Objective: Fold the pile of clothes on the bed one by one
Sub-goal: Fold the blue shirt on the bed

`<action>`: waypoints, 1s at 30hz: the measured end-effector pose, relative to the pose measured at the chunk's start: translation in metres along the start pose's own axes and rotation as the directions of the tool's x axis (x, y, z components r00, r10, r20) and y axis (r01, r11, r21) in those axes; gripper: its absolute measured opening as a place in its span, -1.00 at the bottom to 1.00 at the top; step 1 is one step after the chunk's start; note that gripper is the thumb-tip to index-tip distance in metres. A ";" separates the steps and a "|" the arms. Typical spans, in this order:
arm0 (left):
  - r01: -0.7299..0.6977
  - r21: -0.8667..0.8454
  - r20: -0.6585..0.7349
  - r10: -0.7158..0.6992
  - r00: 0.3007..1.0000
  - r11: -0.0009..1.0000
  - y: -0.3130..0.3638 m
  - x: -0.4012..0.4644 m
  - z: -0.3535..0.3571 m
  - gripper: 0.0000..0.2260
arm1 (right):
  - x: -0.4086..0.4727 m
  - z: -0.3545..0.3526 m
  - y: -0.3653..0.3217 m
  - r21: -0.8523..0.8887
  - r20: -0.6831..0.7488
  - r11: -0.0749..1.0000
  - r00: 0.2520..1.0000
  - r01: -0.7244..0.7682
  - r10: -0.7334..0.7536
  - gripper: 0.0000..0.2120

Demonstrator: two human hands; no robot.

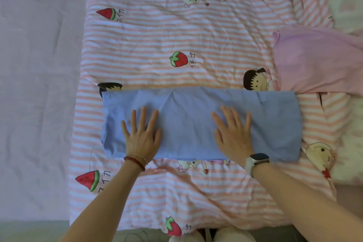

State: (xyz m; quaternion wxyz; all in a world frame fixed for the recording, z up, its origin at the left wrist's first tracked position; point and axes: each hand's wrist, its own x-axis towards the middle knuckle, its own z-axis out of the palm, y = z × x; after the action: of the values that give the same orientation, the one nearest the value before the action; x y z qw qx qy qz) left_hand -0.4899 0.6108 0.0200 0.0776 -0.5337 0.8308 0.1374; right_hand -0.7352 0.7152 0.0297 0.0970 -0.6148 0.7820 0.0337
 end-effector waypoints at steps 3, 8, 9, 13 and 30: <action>0.041 0.002 -0.015 -0.041 0.999 0.999 -0.013 0.027 0.009 -0.46 | 0.031 0.009 -0.017 -0.036 0.156 0.999 0.988 0.014 -0.008 -0.49; 0.262 -0.061 0.041 -0.260 0.965 0.963 -0.054 0.061 0.017 -0.50 | 0.049 0.040 0.009 -0.079 0.186 0.993 0.978 -0.085 0.098 -0.39; 0.286 -0.076 0.054 -0.282 0.958 0.955 -0.058 0.066 0.017 -0.50 | 0.048 0.041 0.015 -0.100 0.185 0.989 0.974 -0.113 0.130 -0.41; 0.385 -0.134 0.066 -0.380 0.923 0.913 -0.054 0.077 0.017 -0.50 | 0.043 0.040 0.051 -0.117 0.218 0.948 0.924 -0.295 0.315 -0.51; 0.182 0.025 0.056 -0.183 0.981 0.983 -0.019 0.104 0.022 -0.51 | 0.075 0.029 0.066 -0.081 0.210 0.951 0.927 -0.300 0.310 -0.50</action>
State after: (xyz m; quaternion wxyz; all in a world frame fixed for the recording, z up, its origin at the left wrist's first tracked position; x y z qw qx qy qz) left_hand -0.5166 0.5202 -0.0326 0.1192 -0.6027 0.7770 0.1371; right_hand -0.8125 0.6648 -0.0171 0.1620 -0.4804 0.8514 0.1346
